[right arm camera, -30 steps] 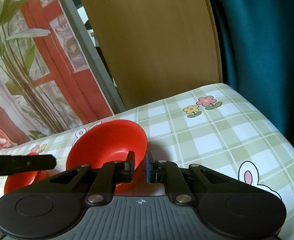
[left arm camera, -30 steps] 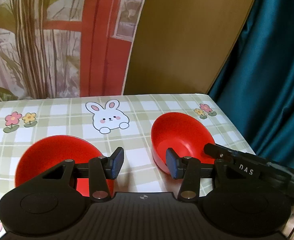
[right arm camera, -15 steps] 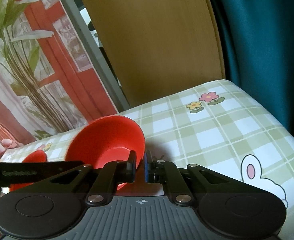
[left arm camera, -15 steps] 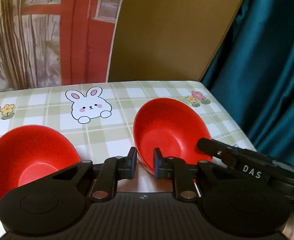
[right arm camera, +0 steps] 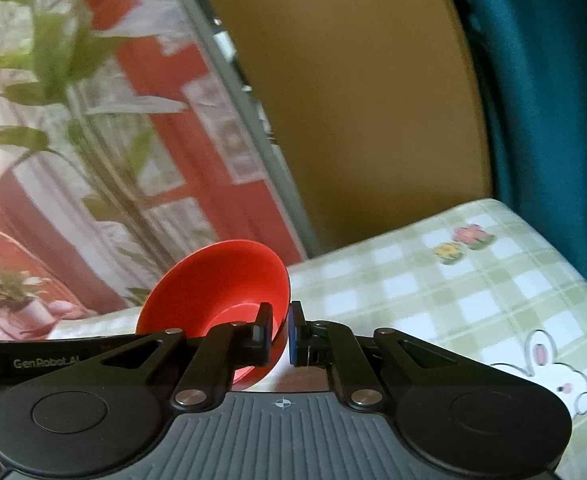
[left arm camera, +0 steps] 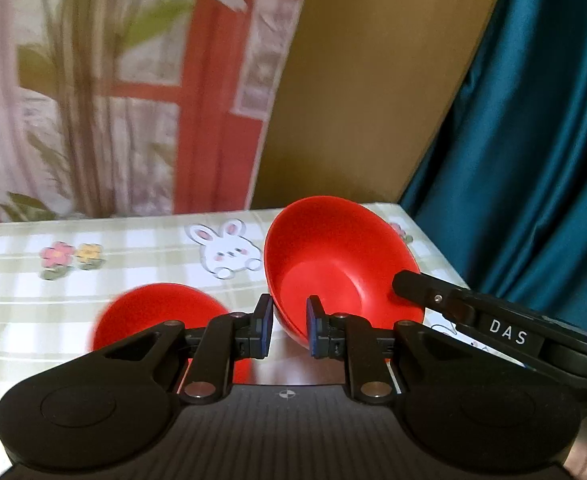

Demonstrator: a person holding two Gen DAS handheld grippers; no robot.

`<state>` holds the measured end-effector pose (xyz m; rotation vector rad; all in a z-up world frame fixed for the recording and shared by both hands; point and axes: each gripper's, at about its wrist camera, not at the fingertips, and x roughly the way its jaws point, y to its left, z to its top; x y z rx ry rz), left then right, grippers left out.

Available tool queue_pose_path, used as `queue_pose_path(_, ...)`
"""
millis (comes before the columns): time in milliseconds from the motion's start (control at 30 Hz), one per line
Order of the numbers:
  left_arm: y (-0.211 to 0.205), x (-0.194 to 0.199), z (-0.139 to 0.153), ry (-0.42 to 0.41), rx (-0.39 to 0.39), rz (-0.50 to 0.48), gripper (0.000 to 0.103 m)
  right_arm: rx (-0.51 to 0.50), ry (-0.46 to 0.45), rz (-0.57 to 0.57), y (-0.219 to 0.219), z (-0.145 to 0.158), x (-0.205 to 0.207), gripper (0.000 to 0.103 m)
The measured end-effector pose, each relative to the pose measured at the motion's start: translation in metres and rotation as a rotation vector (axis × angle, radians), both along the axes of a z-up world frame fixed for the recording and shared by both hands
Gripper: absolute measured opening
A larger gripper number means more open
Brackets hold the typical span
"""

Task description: Organize plates and bowls

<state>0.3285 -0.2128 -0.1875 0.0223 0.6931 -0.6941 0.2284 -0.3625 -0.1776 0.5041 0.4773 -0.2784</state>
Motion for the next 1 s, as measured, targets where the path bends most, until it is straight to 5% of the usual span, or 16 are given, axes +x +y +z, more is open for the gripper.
queue_pose_path(567, 0.152, -0.027, 0.047, -0.041, -0.040, 0.188, 0.019, 0.060, -0.035, 0.233, 0.134, 0.032, 0.049, 0.009)
queue_pose_path(1000, 0.145, -0.011, 0.029, -0.009, -0.047, 0.179, 0.019, 0.045, 0.009, 0.211, 0.123, 0.024, 0.055, 0.009)
